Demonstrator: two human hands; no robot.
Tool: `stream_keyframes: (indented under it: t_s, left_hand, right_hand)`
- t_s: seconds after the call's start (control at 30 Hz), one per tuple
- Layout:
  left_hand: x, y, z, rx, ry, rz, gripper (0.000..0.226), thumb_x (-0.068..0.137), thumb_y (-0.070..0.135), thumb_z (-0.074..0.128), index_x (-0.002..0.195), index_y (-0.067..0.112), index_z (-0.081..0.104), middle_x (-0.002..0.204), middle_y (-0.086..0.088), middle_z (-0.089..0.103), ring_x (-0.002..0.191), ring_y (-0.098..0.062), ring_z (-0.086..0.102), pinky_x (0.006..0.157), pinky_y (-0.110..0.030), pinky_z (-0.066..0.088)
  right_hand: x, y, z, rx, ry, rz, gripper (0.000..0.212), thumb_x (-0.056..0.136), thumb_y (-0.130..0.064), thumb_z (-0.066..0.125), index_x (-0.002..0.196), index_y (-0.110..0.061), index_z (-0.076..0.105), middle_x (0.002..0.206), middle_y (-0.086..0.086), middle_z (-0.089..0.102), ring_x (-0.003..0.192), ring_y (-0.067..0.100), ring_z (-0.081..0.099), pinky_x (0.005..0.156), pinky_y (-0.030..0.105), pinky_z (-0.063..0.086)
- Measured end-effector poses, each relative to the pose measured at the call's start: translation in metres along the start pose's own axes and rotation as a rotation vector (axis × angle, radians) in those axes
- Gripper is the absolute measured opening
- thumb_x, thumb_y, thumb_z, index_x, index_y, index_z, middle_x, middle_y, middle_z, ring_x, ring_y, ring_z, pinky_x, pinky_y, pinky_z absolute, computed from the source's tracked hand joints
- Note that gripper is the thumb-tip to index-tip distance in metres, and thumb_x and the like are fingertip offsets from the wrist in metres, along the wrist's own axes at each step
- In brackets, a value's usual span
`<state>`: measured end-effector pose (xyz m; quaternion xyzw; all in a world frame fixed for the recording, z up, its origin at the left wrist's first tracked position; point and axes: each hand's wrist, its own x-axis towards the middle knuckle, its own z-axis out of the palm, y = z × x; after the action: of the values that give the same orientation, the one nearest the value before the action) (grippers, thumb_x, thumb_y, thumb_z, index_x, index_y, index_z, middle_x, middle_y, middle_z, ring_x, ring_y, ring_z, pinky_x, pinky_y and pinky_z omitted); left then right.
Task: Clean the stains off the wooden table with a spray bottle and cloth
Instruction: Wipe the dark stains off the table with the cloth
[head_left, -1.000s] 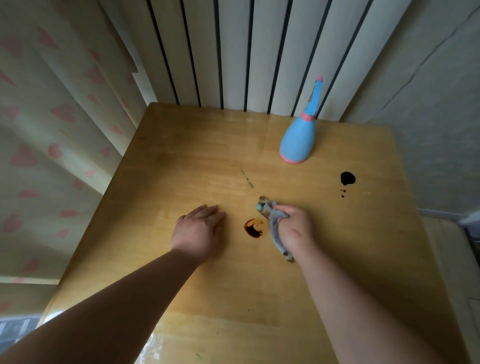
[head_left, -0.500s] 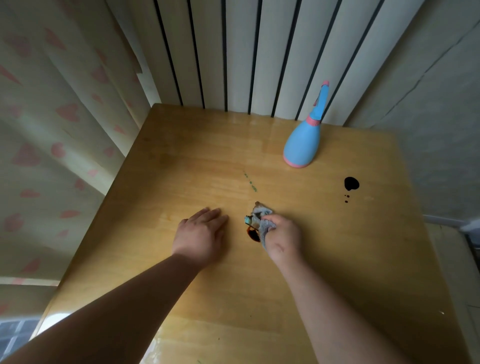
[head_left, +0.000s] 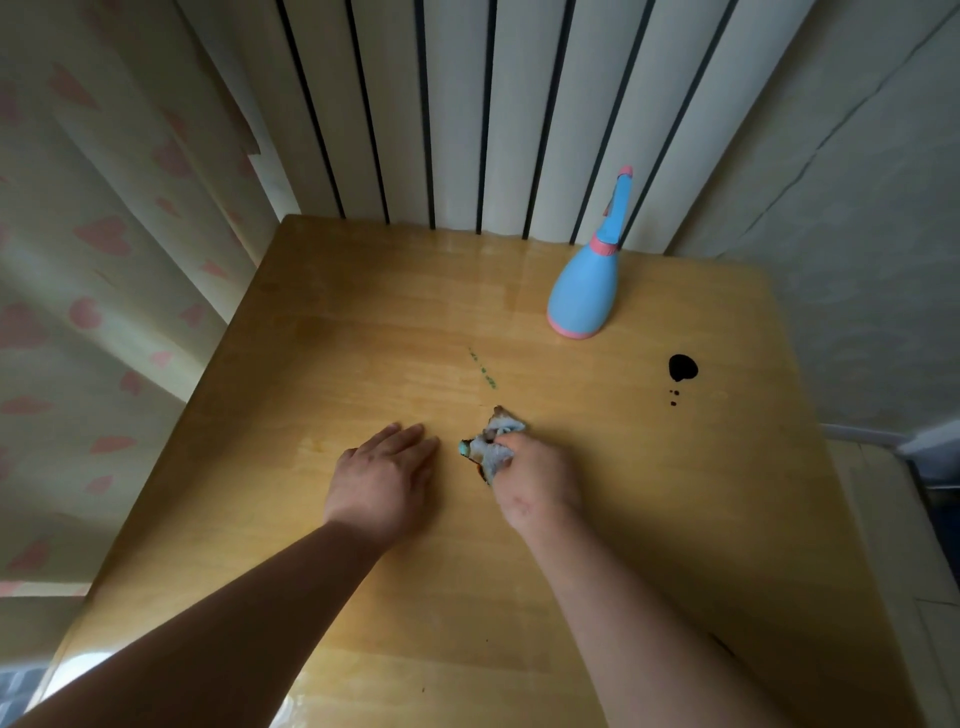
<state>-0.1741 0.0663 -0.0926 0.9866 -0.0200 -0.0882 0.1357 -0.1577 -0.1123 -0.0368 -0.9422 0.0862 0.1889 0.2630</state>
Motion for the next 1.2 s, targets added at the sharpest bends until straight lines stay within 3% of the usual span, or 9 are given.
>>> stream_keyframes:
  t_s: [0.1, 0.2, 0.37, 0.5, 0.73, 0.9, 1.0, 1.2]
  left_hand:
    - [-0.001, 0.000, 0.001, 0.001, 0.003, 0.002, 0.043, 0.100, 0.040, 0.045, 0.143, 0.038, 0.048, 0.153, 0.013, 0.040, 0.146, -0.013, 0.030, 0.110, -0.037, 0.033]
    - [-0.001, 0.001, 0.000, -0.004, 0.006, 0.004, 0.043, 0.100, 0.040, 0.045, 0.143, 0.037, 0.048, 0.153, 0.013, 0.040, 0.146, -0.013, 0.030, 0.110, -0.037, 0.033]
    - [0.001, 0.001, -0.002, 0.025, -0.010, 0.011, 0.044, 0.101, 0.043, 0.041, 0.145, 0.040, 0.044, 0.155, 0.016, 0.036, 0.147, -0.010, 0.026, 0.112, -0.033, 0.030]
    - [0.000, 0.000, 0.001, 0.001, 0.016, 0.021, 0.042, 0.100, 0.040, 0.046, 0.142, 0.037, 0.050, 0.152, 0.012, 0.043, 0.145, -0.014, 0.032, 0.110, -0.035, 0.034]
    - [-0.001, -0.002, 0.003, 0.002, 0.020, 0.028, 0.042, 0.100, 0.040, 0.047, 0.142, 0.037, 0.050, 0.152, 0.012, 0.042, 0.145, -0.014, 0.032, 0.110, -0.034, 0.033]
    - [-0.002, 0.000, 0.001, 0.016, -0.001, 0.011, 0.044, 0.102, 0.043, 0.040, 0.145, 0.040, 0.043, 0.155, 0.015, 0.036, 0.147, -0.011, 0.025, 0.112, -0.033, 0.029]
    - [-0.002, 0.000, 0.000, 0.025, -0.007, 0.012, 0.044, 0.102, 0.043, 0.039, 0.146, 0.040, 0.043, 0.156, 0.015, 0.035, 0.148, -0.011, 0.024, 0.112, -0.032, 0.028]
    - [-0.001, -0.001, 0.002, 0.020, -0.010, 0.007, 0.044, 0.101, 0.042, 0.041, 0.145, 0.039, 0.043, 0.156, 0.014, 0.035, 0.147, -0.011, 0.025, 0.113, -0.034, 0.029]
  right_hand:
    - [-0.001, -0.005, -0.002, -0.056, -0.032, -0.054, 0.034, 0.090, -0.022, 0.048, 0.121, -0.020, 0.063, 0.121, 0.002, 0.062, 0.106, 0.023, 0.059, 0.081, 0.024, 0.046]
    - [0.005, -0.005, -0.007, -0.068, -0.076, -0.071, 0.030, 0.085, -0.017, 0.052, 0.109, -0.014, 0.068, 0.121, 0.002, 0.055, 0.102, 0.022, 0.057, 0.082, 0.025, 0.048]
    - [0.020, 0.007, -0.013, -0.004, -0.105, -0.024, 0.034, 0.094, -0.007, 0.051, 0.123, -0.017, 0.065, 0.128, 0.005, 0.062, 0.115, 0.023, 0.058, 0.095, 0.025, 0.044]
    - [0.018, 0.006, -0.004, -0.136, -0.052, -0.046, 0.032, 0.095, -0.014, 0.052, 0.124, -0.023, 0.064, 0.129, -0.001, 0.061, 0.114, 0.021, 0.058, 0.092, 0.022, 0.045]
    - [0.019, 0.000, -0.001, -0.228, -0.111, -0.105, 0.049, 0.088, -0.024, 0.069, 0.135, -0.024, 0.055, 0.144, 0.000, 0.037, 0.122, 0.021, 0.050, 0.099, 0.024, 0.038]
    - [0.021, -0.003, -0.004, -0.200, -0.145, -0.169, 0.042, 0.093, -0.017, 0.062, 0.133, -0.011, 0.055, 0.141, 0.009, 0.041, 0.098, 0.013, 0.056, 0.082, 0.012, 0.045]
    - [0.023, -0.006, 0.001, -0.246, -0.059, -0.113, 0.034, 0.092, -0.017, 0.064, 0.125, -0.015, 0.061, 0.133, 0.005, 0.046, 0.110, 0.020, 0.055, 0.088, 0.025, 0.046]
    - [0.030, -0.008, 0.017, -0.182, 0.066, -0.012, 0.039, 0.094, -0.016, 0.059, 0.132, -0.013, 0.053, 0.134, 0.006, 0.049, 0.113, 0.023, 0.056, 0.088, 0.026, 0.046]
